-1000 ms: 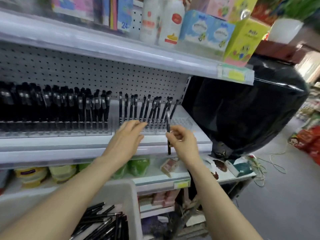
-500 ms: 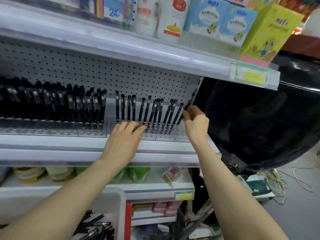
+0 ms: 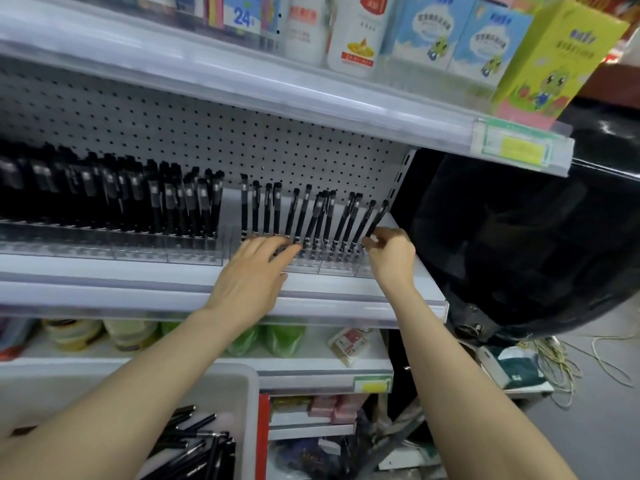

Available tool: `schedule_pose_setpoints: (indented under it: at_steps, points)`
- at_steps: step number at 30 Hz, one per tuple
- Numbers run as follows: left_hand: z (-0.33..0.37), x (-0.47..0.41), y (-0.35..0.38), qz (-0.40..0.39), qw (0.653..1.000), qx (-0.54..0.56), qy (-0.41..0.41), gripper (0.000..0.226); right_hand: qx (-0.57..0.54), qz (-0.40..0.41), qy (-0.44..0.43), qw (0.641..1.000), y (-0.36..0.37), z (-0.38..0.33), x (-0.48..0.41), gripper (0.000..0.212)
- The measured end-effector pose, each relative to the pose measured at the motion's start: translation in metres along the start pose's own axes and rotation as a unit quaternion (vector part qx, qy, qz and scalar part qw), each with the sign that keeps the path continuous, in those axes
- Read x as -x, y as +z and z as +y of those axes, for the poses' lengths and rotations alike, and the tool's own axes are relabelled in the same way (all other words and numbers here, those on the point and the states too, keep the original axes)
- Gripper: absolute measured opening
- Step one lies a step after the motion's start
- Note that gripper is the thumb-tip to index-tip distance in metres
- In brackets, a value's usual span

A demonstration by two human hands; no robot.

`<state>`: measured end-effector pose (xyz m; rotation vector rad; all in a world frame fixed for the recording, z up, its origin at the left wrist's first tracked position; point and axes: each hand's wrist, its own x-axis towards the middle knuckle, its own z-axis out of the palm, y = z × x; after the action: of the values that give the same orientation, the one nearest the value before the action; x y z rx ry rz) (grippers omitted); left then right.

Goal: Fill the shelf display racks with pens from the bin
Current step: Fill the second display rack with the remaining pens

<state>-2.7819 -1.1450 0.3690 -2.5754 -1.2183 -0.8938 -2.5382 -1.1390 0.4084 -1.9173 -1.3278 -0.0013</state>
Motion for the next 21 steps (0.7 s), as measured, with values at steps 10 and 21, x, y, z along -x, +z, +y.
schedule_pose_setpoints:
  at_steps: [10,21]
  points:
    - [-0.051,0.104,-0.049,0.012,0.997,0.055,-0.044,0.037,-0.062,0.042,-0.058,0.996,0.015,-0.055,0.125,0.033]
    - [-0.149,0.25,-0.086,-0.111,0.988,-0.015,-0.107,0.046,-0.022,-0.425,-0.203,0.882,0.094,-0.135,0.313,0.038]
